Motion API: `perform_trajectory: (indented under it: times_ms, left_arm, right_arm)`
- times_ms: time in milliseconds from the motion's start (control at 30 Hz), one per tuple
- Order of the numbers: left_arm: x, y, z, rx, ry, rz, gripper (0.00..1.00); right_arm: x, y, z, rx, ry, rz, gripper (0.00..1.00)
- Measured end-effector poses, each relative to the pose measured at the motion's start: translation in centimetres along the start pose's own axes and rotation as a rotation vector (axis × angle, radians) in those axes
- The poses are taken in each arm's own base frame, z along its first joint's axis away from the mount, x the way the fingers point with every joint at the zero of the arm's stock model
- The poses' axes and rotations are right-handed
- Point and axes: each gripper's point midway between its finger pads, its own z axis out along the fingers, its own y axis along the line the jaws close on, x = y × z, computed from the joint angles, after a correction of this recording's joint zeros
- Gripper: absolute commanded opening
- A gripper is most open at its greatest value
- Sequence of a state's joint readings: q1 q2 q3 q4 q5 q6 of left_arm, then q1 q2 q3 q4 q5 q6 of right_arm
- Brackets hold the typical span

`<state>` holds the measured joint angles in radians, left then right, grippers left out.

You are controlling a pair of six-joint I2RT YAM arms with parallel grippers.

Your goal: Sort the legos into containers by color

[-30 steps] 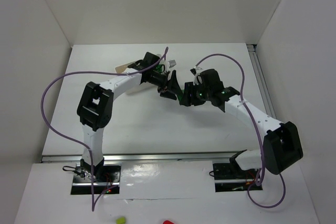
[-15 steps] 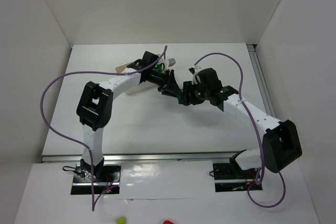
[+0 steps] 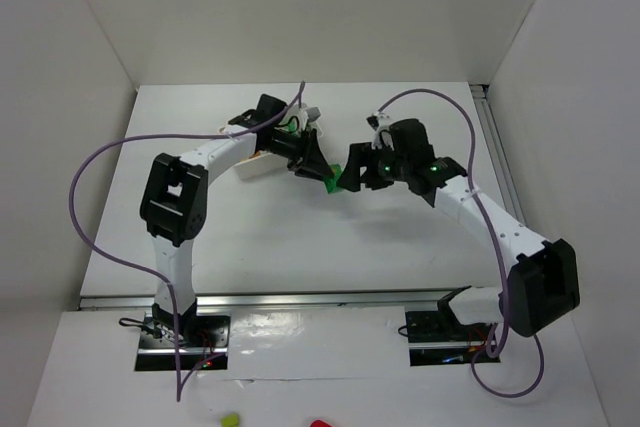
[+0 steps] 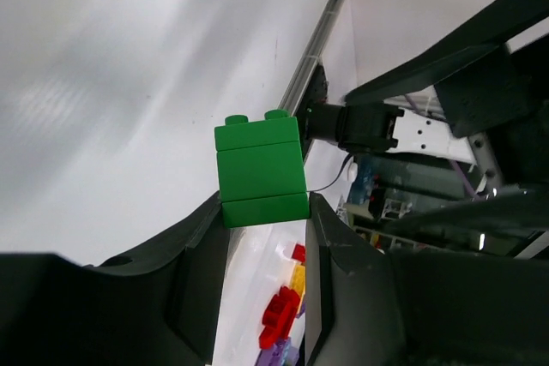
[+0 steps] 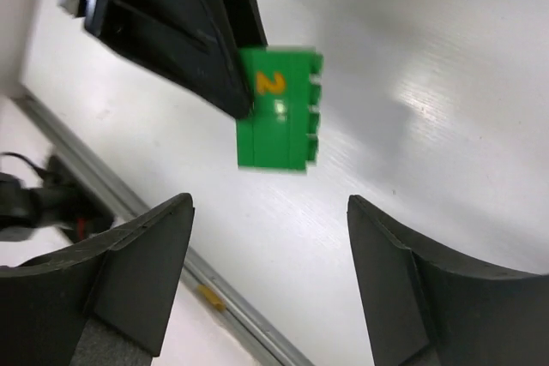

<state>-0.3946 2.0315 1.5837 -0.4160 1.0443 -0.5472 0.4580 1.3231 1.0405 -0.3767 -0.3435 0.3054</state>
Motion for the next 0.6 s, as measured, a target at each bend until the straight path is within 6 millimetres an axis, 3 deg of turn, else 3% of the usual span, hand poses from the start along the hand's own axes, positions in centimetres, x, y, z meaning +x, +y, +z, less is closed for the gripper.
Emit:
perform_trajectory:
  times_ms: [133,233,400,600]
  left_arm:
    - [-0.6,0.5,-2.4,0.040,-0.013,0.032,0.00]
    - [-0.6,-0.5,-3.2,0.091,-0.004,0.089,0.00]
    - [0.0,-3.3,-3.1,0.174,0.030,0.191,0.00]
    - [0.7,-6.1,-3.6,0.238,0.045,0.273,0.00]
  right_arm:
    - [-2.5,0.3,-2.6,-0.126,-0.069,0.064,0.79]
    - [-3.6,0.8,-3.5,-0.244,-0.107,0.099,0.83]
    - [-2.8,3.0,-2.1,-0.411,-0.033,0.111,0.86]
    - [-1.9,3.9,-1.1,-0.483,0.019,0.120,0.86]
